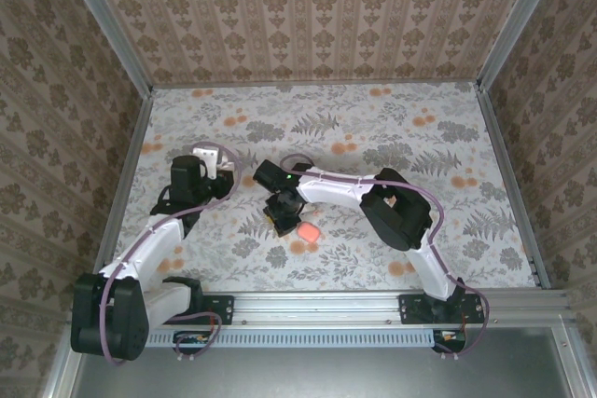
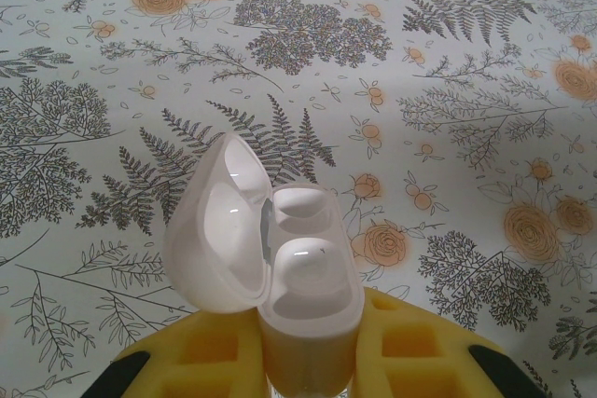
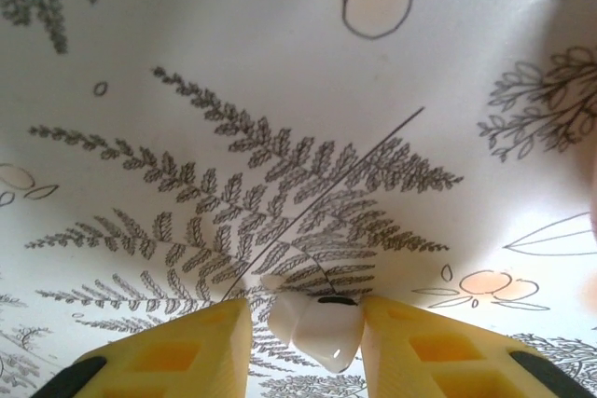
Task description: Insert the wireless bluetooth earbuds into the charging case
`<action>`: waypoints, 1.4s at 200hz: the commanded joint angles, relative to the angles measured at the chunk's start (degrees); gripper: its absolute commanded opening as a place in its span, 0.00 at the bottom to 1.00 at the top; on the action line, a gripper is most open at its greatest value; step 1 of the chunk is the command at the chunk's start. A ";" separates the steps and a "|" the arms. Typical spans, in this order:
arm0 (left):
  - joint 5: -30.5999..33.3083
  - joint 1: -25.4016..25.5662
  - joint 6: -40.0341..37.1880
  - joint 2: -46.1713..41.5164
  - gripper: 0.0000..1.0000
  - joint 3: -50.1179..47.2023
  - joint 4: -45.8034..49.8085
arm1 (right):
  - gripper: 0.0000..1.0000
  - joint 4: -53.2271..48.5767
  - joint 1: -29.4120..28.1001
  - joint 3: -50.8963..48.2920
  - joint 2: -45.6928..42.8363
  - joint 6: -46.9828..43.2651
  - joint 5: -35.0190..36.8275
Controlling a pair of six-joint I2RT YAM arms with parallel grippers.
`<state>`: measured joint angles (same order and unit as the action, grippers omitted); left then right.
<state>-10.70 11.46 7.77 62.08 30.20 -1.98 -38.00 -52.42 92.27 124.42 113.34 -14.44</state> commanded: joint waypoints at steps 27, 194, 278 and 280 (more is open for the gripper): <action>-1.11 -0.58 -0.63 -0.30 0.13 1.79 0.83 | 0.29 -4.31 0.31 1.20 1.09 -0.83 -0.07; -9.73 -0.32 1.75 1.38 0.11 1.83 -3.77 | 0.25 11.66 0.62 -8.89 -13.82 -21.37 15.53; -22.36 6.58 -0.85 10.02 0.10 -1.47 -20.81 | 0.23 41.90 4.46 -33.97 -32.71 -51.93 22.96; -22.53 6.85 -1.07 10.13 0.10 -1.44 -20.92 | 0.23 42.60 4.62 -34.47 -33.07 -52.55 22.79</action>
<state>-27.38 16.49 8.14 70.32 29.63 -15.33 -7.68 -49.21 63.68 96.14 73.01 4.97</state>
